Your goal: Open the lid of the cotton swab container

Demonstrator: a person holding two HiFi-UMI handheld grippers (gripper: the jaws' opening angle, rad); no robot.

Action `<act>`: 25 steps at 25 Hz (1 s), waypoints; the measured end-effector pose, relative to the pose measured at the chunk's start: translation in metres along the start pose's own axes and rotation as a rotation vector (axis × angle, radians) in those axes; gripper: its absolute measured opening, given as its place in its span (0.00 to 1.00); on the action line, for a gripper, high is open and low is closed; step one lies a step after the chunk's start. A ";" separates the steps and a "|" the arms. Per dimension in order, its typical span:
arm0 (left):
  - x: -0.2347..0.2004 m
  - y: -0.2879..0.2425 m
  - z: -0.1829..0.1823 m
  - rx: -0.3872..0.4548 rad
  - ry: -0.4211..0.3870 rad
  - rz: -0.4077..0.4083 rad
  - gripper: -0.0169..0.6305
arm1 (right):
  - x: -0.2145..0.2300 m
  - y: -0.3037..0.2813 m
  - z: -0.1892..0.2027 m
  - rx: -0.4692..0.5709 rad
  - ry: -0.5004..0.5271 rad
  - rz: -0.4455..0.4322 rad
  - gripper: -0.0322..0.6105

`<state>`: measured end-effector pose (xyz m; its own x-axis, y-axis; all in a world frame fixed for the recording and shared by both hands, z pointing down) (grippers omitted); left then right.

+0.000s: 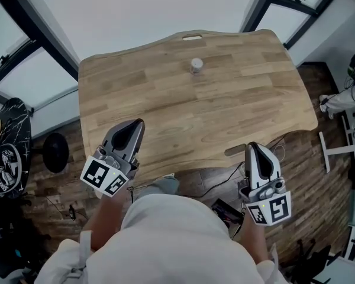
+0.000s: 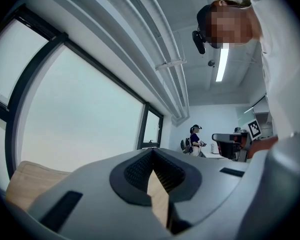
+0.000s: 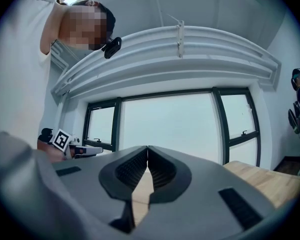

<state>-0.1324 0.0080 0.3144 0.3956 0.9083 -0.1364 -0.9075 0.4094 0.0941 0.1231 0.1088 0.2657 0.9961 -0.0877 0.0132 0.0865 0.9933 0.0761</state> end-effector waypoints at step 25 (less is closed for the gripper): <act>-0.070 0.013 0.009 -0.027 -0.002 0.027 0.05 | -0.037 -0.065 0.013 -0.039 -0.052 0.035 0.08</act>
<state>-0.1707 -0.0491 0.3337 0.3714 0.9191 -0.1320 -0.9212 0.3824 0.0711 0.0809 0.0466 0.2728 0.9962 -0.0554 0.0670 0.0531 0.9980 0.0355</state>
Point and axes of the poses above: the fingertips, and each gripper's own axes: y backward along the fingers, x to its right, z out of its underside, the point moved 1 cm from there along y, backward along the fingers, and after that the axes turned 15 degrees about z, right-handed, at the moved point
